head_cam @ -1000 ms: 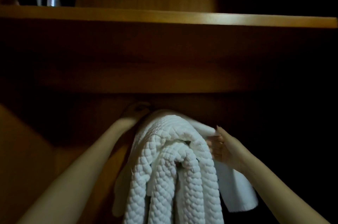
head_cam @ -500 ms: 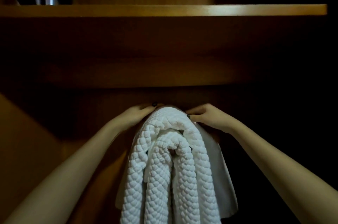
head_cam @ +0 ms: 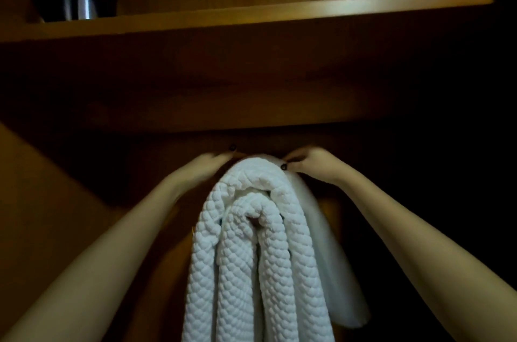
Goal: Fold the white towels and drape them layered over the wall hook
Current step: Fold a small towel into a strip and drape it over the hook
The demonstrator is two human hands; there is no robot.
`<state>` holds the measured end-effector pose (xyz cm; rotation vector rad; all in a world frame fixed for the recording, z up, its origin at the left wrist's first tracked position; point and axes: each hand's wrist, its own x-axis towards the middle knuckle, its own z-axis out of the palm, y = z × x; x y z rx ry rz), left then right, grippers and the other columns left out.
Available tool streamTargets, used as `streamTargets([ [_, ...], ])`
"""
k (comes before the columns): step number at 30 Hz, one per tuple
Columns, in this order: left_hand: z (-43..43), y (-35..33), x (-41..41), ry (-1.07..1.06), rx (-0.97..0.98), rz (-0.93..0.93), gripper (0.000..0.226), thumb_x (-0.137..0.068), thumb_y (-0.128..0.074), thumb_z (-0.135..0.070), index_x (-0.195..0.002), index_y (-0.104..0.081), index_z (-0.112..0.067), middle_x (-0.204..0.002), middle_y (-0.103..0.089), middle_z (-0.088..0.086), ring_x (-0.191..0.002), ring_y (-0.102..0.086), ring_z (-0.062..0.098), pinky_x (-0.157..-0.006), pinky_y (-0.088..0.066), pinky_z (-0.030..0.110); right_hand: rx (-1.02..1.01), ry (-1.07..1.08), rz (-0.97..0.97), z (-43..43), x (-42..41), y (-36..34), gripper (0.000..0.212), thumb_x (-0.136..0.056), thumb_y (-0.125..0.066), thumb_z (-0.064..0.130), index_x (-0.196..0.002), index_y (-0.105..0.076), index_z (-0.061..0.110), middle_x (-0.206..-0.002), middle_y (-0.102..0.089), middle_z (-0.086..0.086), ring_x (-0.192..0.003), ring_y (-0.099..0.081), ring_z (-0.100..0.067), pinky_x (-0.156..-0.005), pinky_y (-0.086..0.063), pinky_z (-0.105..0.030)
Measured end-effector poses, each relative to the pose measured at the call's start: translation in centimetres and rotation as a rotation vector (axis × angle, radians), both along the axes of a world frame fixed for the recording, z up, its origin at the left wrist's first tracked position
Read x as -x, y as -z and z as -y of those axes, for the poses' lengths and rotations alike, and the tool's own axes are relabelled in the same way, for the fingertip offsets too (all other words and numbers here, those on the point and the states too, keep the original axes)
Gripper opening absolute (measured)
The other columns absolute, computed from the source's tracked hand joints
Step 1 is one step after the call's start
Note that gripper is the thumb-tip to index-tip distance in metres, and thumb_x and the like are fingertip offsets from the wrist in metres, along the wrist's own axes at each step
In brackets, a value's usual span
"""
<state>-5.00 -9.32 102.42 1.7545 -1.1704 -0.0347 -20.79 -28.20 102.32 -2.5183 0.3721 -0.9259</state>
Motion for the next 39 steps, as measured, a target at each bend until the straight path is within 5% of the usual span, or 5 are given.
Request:
streamTargets([
  [9, -1.2, -2.2, 6.5, 0.081, -0.097, 0.322, 0.029, -0.099, -0.050, -0.040, -0.107, -0.074, -0.026, -0.107, -0.073, -0.013, -0.102, -0.066, 0.002, -0.090, -0.050, 0.025, -0.365, -0.164, 0.257, 2.5, 5.5, 11.5, 0.028, -0.092, -0.066, 0.017, -0.120, -0.068, 0.010, -0.110, -0.069, 0.002, -0.082, -0.060, 0.011, -0.068, -0.043, -0.002],
  [15, 0.7, -4.4, 10.0, -0.028, -0.396, 0.515, 0.025, -0.096, -0.053, -0.046, -0.111, -0.071, -0.038, -0.115, -0.068, -0.020, -0.109, -0.060, -0.002, -0.098, -0.043, 0.022, -0.552, -0.132, 0.260, 3.1, 6.2, 18.8, 0.039, -0.085, -0.074, 0.016, -0.123, -0.066, 0.012, -0.119, -0.066, 0.004, -0.104, -0.063, -0.010, -0.086, -0.054, -0.029],
  [24, 3.5, -4.2, 10.7, -0.138, -0.670, 0.556, 0.037, -0.087, -0.055, -0.062, -0.114, -0.069, -0.041, -0.109, -0.068, -0.022, -0.101, -0.061, -0.001, -0.094, -0.042, 0.027, -0.627, -0.017, 0.401, 4.2, 4.9, 24.8, 0.008, -0.083, -0.057, 0.006, -0.084, -0.060, 0.014, -0.078, -0.052, -0.004, -0.072, -0.048, -0.013, -0.050, -0.032, -0.019],
  [32, 3.6, -4.0, 9.7, -0.114, -0.642, 0.483, 0.037, -0.087, -0.060, -0.055, -0.116, -0.069, -0.035, -0.111, -0.071, -0.013, -0.100, -0.067, 0.007, -0.091, -0.050, 0.028, -0.562, -0.117, 0.435, 3.8, 3.0, 28.9, 0.047, -0.091, -0.045, -0.014, -0.120, -0.067, 0.016, -0.119, -0.064, 0.009, -0.110, -0.063, -0.009, -0.084, -0.044, -0.008],
  [39, 4.1, -3.7, 9.9, -0.176, -0.695, 0.542, 0.033, -0.089, -0.058, -0.056, -0.113, -0.070, -0.037, -0.105, -0.071, -0.016, -0.096, -0.066, 0.004, -0.080, -0.046, 0.022, -0.752, -0.331, 0.173, 3.7, 3.5, 29.7, 0.057, -0.090, -0.030, 0.070, -0.119, -0.067, 0.038, -0.130, -0.064, 0.010, -0.121, -0.058, -0.004, -0.105, -0.043, -0.028],
])
